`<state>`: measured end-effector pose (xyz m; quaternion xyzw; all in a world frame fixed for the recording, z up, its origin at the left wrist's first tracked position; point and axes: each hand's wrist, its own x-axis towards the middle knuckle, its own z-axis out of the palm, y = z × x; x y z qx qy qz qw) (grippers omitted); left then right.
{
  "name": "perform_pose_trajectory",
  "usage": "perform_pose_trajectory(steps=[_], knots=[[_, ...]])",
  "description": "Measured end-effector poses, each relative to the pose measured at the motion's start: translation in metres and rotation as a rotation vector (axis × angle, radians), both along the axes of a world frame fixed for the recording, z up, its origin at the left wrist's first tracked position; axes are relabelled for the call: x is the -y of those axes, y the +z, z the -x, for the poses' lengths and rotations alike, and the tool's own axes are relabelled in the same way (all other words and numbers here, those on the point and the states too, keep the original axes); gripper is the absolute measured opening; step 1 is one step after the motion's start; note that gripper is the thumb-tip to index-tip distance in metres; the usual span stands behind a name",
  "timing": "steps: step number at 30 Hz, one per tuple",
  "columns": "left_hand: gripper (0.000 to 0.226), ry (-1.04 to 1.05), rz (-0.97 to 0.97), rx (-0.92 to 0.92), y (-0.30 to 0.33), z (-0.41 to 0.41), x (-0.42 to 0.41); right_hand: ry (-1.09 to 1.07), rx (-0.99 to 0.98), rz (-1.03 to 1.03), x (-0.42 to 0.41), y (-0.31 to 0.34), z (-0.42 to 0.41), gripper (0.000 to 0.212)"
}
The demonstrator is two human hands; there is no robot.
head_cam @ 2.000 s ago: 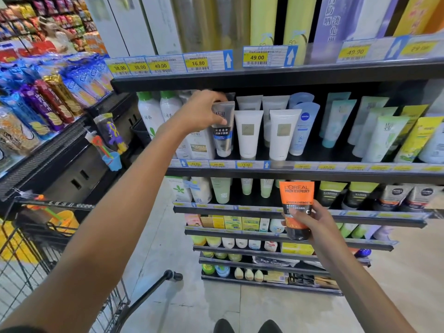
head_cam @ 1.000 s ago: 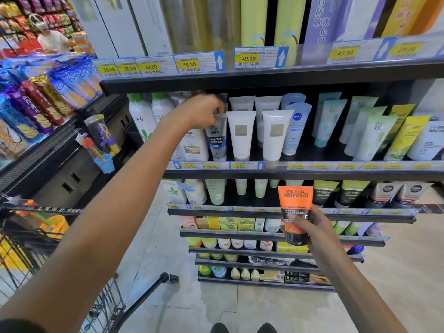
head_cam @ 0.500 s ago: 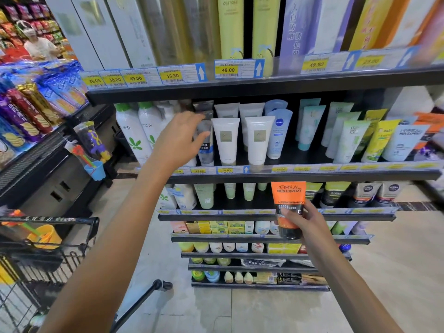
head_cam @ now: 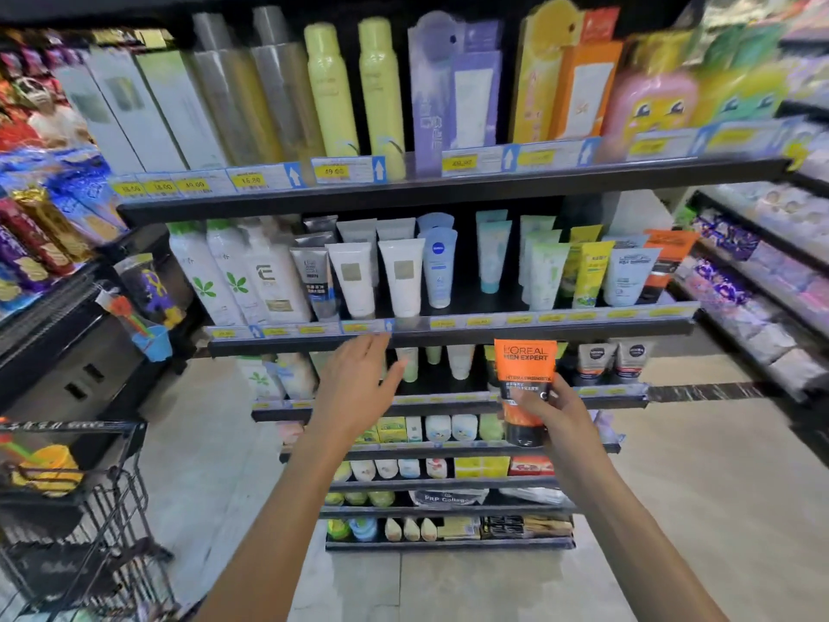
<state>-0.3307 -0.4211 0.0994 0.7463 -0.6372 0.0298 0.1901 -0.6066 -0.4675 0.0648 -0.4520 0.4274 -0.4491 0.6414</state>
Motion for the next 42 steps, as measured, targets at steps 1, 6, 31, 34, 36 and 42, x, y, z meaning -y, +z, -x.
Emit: perform_pose_trajectory(steps=[1, 6, 31, 34, 36, 42], knots=[[0.058, -0.004, -0.013, -0.001, -0.003, 0.014, -0.002, 0.001, 0.007, 0.001, -0.002, 0.000, 0.011, 0.030], [0.061, 0.008, -0.035, 0.002, -0.015, 0.076, -0.009, -0.009, -0.002, -0.005, -0.015, 0.003, 0.060, 0.028], [0.056, -0.071, 0.063, -0.018, -0.027, 0.248, 0.157, -0.198, -0.007, 0.062, 0.120, 0.011, 0.213, 0.029], [0.051, 0.009, 0.135, -0.005, -0.030, 0.240, 0.175, -0.207, -0.005, 0.129, 0.151, 0.017, 0.218, 0.029], [0.052, 0.077, 0.146, -0.013, -0.033, 0.234, 0.183, -0.197, -0.017, 0.173, 0.168, 0.024, 0.219, 0.029], [0.057, 0.179, 0.154, -0.004, -0.046, 0.222, 0.198, -0.189, -0.116, 0.276, 0.222, 0.051, 0.219, 0.027]])
